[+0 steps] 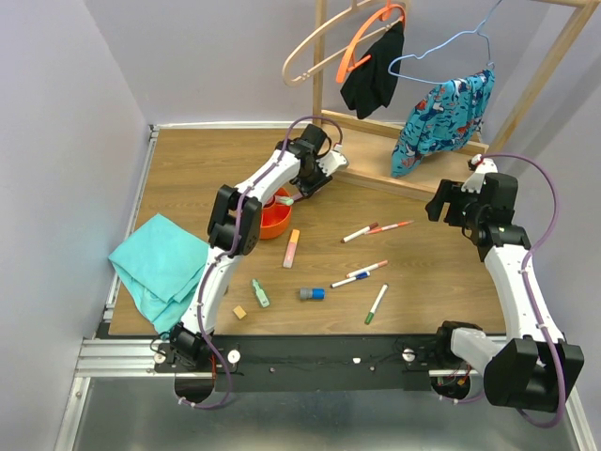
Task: Sort the stationery into containers
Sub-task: Pick up the pen from the center of the board, then place the pen in the storage box.
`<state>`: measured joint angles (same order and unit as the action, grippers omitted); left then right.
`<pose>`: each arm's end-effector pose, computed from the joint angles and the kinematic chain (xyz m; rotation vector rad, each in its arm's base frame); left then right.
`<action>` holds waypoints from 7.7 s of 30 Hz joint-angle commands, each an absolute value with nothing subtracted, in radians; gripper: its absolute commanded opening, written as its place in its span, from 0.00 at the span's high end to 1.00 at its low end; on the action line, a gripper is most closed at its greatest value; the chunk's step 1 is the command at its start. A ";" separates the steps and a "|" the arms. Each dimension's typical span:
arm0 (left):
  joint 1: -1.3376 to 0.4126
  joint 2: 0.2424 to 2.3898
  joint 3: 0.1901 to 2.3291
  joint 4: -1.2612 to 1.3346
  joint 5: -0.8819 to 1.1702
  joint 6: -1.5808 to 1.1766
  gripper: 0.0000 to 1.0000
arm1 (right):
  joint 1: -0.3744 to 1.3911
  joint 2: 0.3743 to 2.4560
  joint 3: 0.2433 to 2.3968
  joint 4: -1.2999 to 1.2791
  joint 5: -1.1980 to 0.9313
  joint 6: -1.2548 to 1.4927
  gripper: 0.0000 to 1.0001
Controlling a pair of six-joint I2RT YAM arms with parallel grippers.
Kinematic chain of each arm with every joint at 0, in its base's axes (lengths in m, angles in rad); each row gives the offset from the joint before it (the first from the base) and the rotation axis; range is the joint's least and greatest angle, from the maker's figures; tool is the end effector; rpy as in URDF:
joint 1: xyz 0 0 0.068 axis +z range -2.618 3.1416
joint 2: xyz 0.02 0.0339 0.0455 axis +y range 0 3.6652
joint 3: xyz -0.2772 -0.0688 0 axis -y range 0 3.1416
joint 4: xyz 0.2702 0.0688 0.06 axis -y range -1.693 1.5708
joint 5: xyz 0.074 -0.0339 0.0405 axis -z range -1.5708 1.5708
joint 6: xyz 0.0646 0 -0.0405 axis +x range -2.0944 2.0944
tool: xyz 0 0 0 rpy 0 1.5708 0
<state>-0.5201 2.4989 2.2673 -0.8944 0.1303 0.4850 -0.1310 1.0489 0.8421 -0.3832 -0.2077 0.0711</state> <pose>0.4974 -0.2946 0.1514 1.3321 2.3412 -0.1864 0.2720 -0.0224 0.2807 0.0978 2.1503 0.1895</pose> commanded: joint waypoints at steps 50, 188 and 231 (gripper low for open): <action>-0.301 1.787 1.350 -0.150 0.994 0.391 0.81 | -0.138 1.017 0.977 -0.511 -0.193 -0.031 0.19; -0.037 2.218 1.335 1.470 1.447 -1.088 0.73 | -0.155 1.266 1.129 -0.535 -0.215 -0.160 0.19; -0.011 2.083 1.482 1.413 1.482 -1.082 0.54 | -0.155 1.267 1.117 -0.511 -0.267 -0.152 0.19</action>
<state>-0.0250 2.2055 1.3987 1.3083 1.4734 -1.0878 -0.1463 1.2800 1.1263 -0.5465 -0.2279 -0.1654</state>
